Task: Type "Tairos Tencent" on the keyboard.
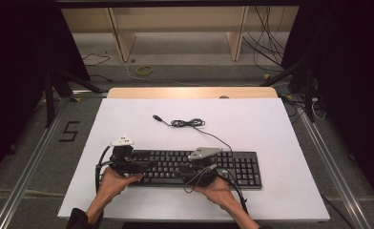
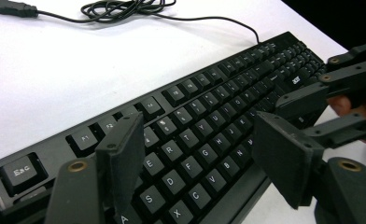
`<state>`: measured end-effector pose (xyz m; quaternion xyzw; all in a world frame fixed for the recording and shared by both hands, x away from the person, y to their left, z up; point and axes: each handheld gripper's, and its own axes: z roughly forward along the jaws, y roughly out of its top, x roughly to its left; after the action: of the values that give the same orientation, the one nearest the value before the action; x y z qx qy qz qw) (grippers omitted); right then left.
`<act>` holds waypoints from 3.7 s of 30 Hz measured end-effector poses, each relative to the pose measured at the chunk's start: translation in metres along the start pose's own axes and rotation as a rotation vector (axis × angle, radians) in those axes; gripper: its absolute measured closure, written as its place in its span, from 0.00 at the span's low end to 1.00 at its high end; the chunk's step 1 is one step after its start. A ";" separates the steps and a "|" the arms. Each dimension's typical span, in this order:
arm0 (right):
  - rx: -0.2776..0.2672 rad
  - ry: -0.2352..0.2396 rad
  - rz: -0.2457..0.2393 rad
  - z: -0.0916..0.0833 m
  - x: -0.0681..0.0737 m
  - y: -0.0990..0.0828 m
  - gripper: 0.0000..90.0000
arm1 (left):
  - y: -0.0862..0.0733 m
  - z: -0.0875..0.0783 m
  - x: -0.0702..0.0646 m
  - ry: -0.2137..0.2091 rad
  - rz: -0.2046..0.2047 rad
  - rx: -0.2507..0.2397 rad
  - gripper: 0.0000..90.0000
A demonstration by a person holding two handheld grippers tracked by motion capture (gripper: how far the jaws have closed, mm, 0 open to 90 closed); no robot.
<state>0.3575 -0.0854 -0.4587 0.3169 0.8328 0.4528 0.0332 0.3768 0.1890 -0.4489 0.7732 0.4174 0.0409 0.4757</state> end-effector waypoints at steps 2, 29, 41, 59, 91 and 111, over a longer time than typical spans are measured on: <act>0.006 -0.003 -0.004 0.003 0.000 0.000 0.79 | -0.001 -0.002 -0.001 -0.005 -0.002 -0.012 0.37; 0.079 -0.037 -0.026 0.030 0.000 -0.001 1.00 | -0.026 -0.011 -0.013 -0.034 0.018 -0.064 0.34; 0.097 -0.040 -0.024 0.037 0.000 -0.002 1.00 | -0.029 -0.014 -0.013 -0.030 0.016 -0.069 0.33; 0.028 -0.017 0.022 0.024 -0.004 -0.001 0.88 | -0.027 -0.013 -0.011 -0.018 0.015 -0.061 0.34; -0.079 -0.039 0.053 -0.037 -0.021 -0.015 0.40 | -0.006 0.007 -0.004 0.000 0.014 0.003 0.37; -0.107 -0.062 0.059 -0.057 -0.024 -0.024 0.37 | 0.004 0.043 -0.006 0.033 0.112 0.137 0.93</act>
<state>0.3450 -0.1501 -0.4493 0.3529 0.7962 0.4875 0.0629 0.3950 0.1541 -0.4668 0.8254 0.3830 0.0514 0.4116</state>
